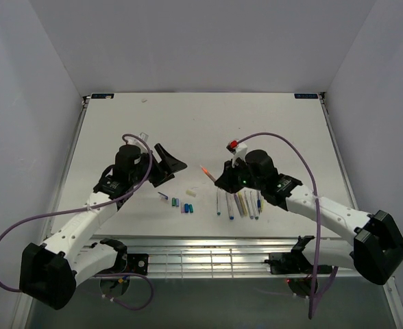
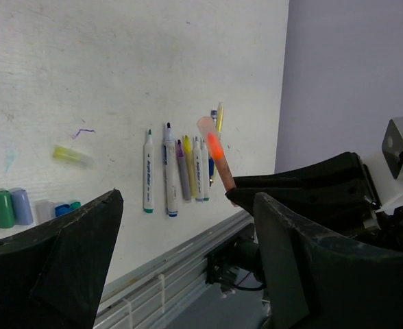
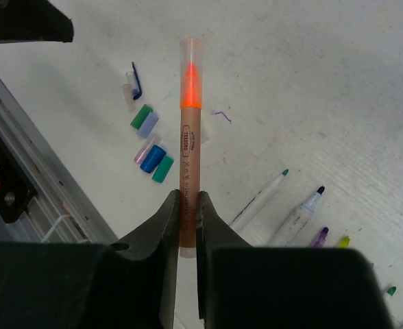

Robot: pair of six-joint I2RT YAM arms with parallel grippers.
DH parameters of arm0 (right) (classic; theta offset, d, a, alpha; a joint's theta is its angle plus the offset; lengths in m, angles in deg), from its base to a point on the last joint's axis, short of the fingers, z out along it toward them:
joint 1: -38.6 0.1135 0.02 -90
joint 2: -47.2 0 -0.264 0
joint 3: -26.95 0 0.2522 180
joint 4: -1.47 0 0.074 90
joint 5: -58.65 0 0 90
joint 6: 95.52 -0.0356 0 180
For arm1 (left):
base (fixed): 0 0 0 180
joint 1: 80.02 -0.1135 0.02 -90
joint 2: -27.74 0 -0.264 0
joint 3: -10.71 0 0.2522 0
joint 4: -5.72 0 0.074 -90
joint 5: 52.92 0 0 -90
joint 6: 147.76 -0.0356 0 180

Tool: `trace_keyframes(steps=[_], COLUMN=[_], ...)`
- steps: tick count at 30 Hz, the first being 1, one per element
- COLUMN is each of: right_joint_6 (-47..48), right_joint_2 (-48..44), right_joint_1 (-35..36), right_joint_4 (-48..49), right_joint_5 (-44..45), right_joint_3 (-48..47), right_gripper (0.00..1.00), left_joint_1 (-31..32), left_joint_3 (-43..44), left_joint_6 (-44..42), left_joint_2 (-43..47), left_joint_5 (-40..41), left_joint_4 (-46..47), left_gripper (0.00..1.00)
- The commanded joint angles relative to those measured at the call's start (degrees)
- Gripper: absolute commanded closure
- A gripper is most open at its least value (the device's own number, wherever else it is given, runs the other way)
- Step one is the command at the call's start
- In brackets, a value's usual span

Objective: Open the pen caps

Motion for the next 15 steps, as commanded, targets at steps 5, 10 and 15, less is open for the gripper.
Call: trace_keyframes(steps=[5, 10, 15], right_joint_6=[-5.8, -6.6, -6.7], right_joint_2=[-8.1, -7.5, -6.7], right_joint_1=[2.4, 4.6, 6.0], right_joint_4=[3.0, 4.9, 5.9], right_joint_5=[1.2, 1.3, 1.2], right_joint_3=[4.0, 4.0, 3.6], right_gripper=[0.92, 0.92, 0.92], left_joint_1=[0.2, 0.3, 0.3], left_joint_3=[-2.5, -4.6, -5.9], left_joint_6=[5.9, 8.8, 11.2], left_joint_2=[-2.1, -3.5, -4.9], left_joint_5=[-9.8, -12.2, -13.7], left_joint_4=[7.8, 11.3, 15.9], left_gripper=[0.16, 0.19, 0.21])
